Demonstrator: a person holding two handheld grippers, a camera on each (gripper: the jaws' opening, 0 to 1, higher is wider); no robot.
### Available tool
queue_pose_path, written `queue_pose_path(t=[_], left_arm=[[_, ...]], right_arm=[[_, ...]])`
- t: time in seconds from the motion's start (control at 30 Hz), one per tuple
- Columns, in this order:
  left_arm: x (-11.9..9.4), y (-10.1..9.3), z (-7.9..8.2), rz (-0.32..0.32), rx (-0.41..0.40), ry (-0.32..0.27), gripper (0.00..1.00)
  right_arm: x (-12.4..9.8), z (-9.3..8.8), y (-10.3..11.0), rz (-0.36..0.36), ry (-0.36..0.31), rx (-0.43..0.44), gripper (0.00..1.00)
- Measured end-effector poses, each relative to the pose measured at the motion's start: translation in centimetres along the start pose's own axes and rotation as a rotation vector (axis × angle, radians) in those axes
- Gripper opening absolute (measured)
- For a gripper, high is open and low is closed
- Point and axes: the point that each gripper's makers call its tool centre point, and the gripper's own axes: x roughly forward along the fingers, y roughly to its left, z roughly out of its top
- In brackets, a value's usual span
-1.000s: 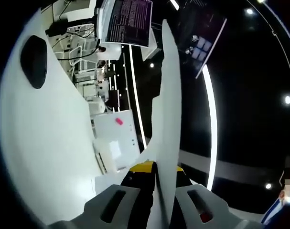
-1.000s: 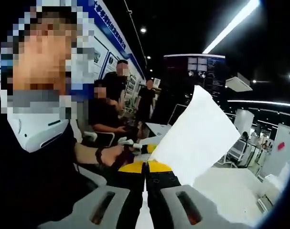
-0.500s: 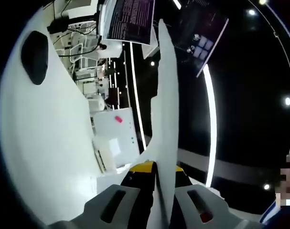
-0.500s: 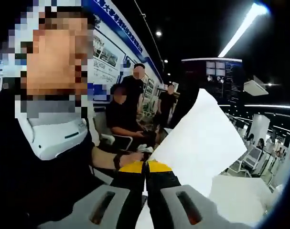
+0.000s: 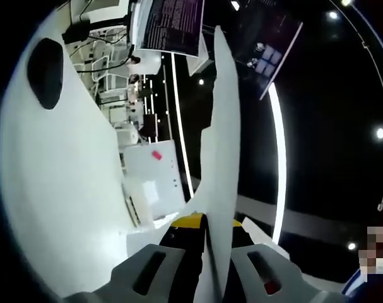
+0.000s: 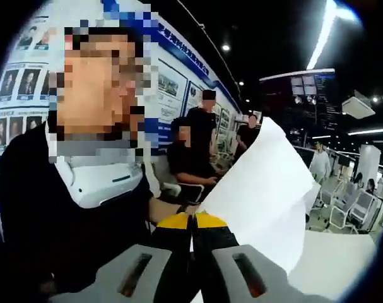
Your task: Organize the stack of printing papers by aligning and flattening the scattered papers on the table
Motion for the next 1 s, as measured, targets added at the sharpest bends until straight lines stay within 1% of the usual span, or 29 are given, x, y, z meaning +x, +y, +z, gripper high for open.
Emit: queue_pose_path(t=[0.03,0.07,0.2,0.23,0.3,0.37,0.47,0.57,0.63,0.67,0.7,0.73,0.77,0.87,0.93,0.97,1.0], left_arm=[[0.0,0.0,-0.1,0.001,0.000,0.004,0.06],[0.0,0.0,-0.2,0.002,0.004,0.008,0.06],[0.0,-0.3,-0.4,-0.008,0.003,0.022,0.06],[0.0,-0.4,-0.4,-0.009,0.004,0.023,0.06],[0.0,-0.7,-0.4,-0.020,0.007,0.030,0.06],[0.0,-0.8,-0.4,-0.023,0.006,0.034,0.06],[0.1,-0.8,-0.6,-0.030,-0.003,0.045,0.06],[0.2,-0.8,-0.8,-0.033,-0.005,0.049,0.06],[0.1,-0.9,-0.8,-0.037,-0.002,0.051,0.06],[0.1,-0.9,-0.9,-0.039,0.001,0.053,0.06],[0.1,-0.9,-0.9,-0.041,0.002,0.057,0.06],[0.1,-1.0,-1.0,-0.043,0.002,0.062,0.06],[0.1,-1.0,-1.1,-0.044,0.001,0.065,0.06],[0.0,-0.9,-1.4,-0.045,0.000,0.076,0.06],[0.0,-0.8,-1.5,-0.043,0.001,0.083,0.06],[0.0,-0.7,-1.6,-0.042,0.002,0.086,0.06],[0.0,-0.6,-1.7,-0.041,0.002,0.090,0.06]], right_arm=[[-0.2,-0.2,-0.7,0.011,-0.001,0.021,0.00],[-0.3,-0.7,-1.0,0.023,0.019,0.044,0.00],[-0.8,-1.7,-3.1,0.005,0.077,0.033,0.00],[-0.9,-1.8,-3.3,0.000,0.083,0.034,0.00],[-1.4,-2.4,-5.1,-0.038,0.123,0.035,0.00],[-1.6,-2.7,-6.0,-0.062,0.144,0.033,0.00],[-2.6,-3.9,-7.9,-0.091,0.219,0.088,0.00],[-3.4,-5.0,-9.7,-0.146,0.294,0.085,0.00],[-3.9,-5.8,-11.1,-0.213,0.342,0.075,0.00],[-4.2,-6.2,-11.6,-0.234,0.357,0.064,0.00],[-4.6,-6.4,-12.1,-0.257,0.370,0.052,0.00],[-5.0,-6.6,-12.9,-0.296,0.378,0.033,0.00],[-5.2,-6.6,-13.1,-0.303,0.381,0.033,0.00],[-6.2,-7.2,-14.2,-0.373,0.407,0.005,0.00],[-6.7,-7.5,-14.5,-0.399,0.423,0.005,0.00],[-6.9,-7.5,-14.7,-0.414,0.427,-0.013,0.00],[-6.9,-7.4,-14.5,-0.413,0.428,-0.019,0.00]])
